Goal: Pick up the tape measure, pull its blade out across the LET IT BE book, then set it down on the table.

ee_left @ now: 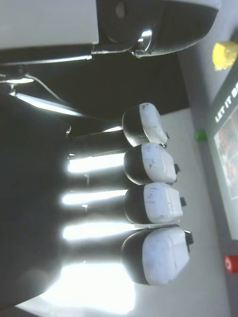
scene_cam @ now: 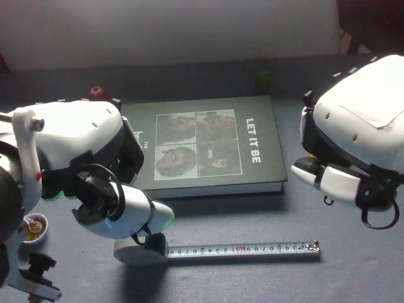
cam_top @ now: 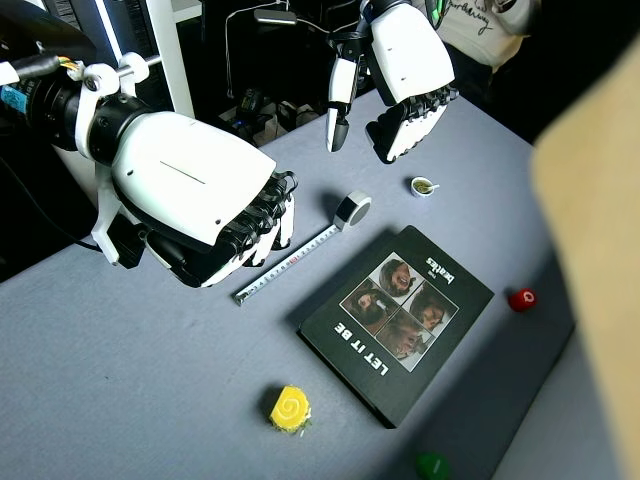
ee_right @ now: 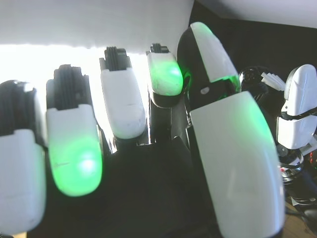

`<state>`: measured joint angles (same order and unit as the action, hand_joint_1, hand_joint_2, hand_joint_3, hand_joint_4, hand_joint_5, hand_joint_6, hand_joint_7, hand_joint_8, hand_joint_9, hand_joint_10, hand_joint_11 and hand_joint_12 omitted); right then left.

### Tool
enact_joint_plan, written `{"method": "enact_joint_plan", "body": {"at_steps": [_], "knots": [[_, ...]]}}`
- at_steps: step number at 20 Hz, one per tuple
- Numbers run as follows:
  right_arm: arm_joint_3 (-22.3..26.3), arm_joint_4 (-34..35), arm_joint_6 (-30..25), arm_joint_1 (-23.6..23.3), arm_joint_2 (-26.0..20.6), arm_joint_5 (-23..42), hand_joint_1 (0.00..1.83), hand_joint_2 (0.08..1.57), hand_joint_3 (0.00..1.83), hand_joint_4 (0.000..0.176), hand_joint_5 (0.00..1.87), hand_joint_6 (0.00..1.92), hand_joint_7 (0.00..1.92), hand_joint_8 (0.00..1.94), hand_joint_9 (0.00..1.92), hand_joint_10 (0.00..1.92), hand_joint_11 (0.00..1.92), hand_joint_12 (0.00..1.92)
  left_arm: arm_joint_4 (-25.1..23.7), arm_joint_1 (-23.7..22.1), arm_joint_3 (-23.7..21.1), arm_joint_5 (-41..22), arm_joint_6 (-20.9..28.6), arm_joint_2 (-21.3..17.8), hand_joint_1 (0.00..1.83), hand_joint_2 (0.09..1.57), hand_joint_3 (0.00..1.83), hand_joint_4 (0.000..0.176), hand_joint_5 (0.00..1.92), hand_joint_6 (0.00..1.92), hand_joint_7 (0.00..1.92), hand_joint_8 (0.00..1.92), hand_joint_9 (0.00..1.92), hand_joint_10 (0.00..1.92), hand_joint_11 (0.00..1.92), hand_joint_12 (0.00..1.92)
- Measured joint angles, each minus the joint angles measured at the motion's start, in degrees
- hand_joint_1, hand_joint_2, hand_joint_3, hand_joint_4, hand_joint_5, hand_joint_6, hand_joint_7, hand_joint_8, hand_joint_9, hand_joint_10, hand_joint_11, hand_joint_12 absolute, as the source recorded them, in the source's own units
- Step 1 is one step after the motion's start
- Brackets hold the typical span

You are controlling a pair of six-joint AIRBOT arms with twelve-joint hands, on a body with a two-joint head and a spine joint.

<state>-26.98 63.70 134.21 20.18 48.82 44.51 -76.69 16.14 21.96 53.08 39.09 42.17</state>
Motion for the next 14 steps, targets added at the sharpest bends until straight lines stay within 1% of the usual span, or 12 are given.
{"method": "enact_joint_plan", "body": {"at_steps": [1,2,5,8,10,12,14], "knots": [[0.0,-0.13,0.76,0.0,-0.04,-0.07,0.0,1.04,0.04,0.125,0.07,0.0,0.11,0.0,0.04,0.01,0.0,0.55,0.46,0.0,0.0,0.09,-0.04,0.0,0.09,1.17,0.02,0.068,0.33,0.01,0.31,0.01,0.27,0.02,0.08,0.62],[0.0,0.26,0.7,0.0,-0.07,-0.09,0.0,1.05,0.02,0.125,0.07,0.0,0.11,0.0,0.05,0.01,0.0,0.55,0.68,0.13,0.0,0.02,0.11,0.0,0.09,1.17,0.0,0.067,0.33,0.0,0.31,0.0,0.27,0.0,0.08,0.6],[0.0,-0.24,0.7,0.0,-0.04,-0.66,0.0,1.06,0.01,0.125,0.07,0.0,0.12,0.0,0.06,0.01,0.0,0.6,-0.44,0.11,-0.02,0.04,0.15,0.0,0.09,1.18,0.0,0.066,0.33,0.0,0.3,0.0,0.27,0.0,0.08,0.6],[0.0,-0.02,0.74,0.0,-0.04,-0.87,0.0,1.06,0.01,0.126,0.07,0.0,0.12,0.0,0.06,0.0,0.0,0.58,0.81,0.11,-0.5,-0.02,0.15,0.0,0.1,1.18,0.0,0.065,0.36,0.01,0.31,0.0,0.28,0.0,0.08,0.6],[0.0,-0.04,0.87,0.0,-0.17,-1.46,0.0,1.06,0.01,0.126,0.07,0.0,0.12,0.0,0.06,0.0,0.0,0.57,0.55,-0.02,-0.48,0.07,0.13,0.11,0.1,1.17,0.0,0.067,0.32,0.0,0.31,0.0,0.27,0.0,0.08,0.6],[0.0,-0.11,0.87,0.02,-0.55,-2.32,0.0,1.06,0.01,0.126,0.07,0.0,0.12,0.0,0.06,0.0,0.0,0.57,0.48,-0.02,-0.17,-0.04,0.2,0.13,0.11,1.17,0.0,0.067,0.34,0.01,0.31,0.0,0.27,0.0,0.08,0.59],[-0.07,-0.13,0.26,0.02,-1.03,-3.41,0.0,1.06,0.01,0.125,0.07,0.0,0.12,0.0,0.06,0.0,0.0,0.57,0.72,-0.22,0.83,-0.22,0.2,0.13,0.2,1.12,0.0,0.066,0.34,0.0,0.32,0.0,0.27,0.0,0.08,0.59]]}}
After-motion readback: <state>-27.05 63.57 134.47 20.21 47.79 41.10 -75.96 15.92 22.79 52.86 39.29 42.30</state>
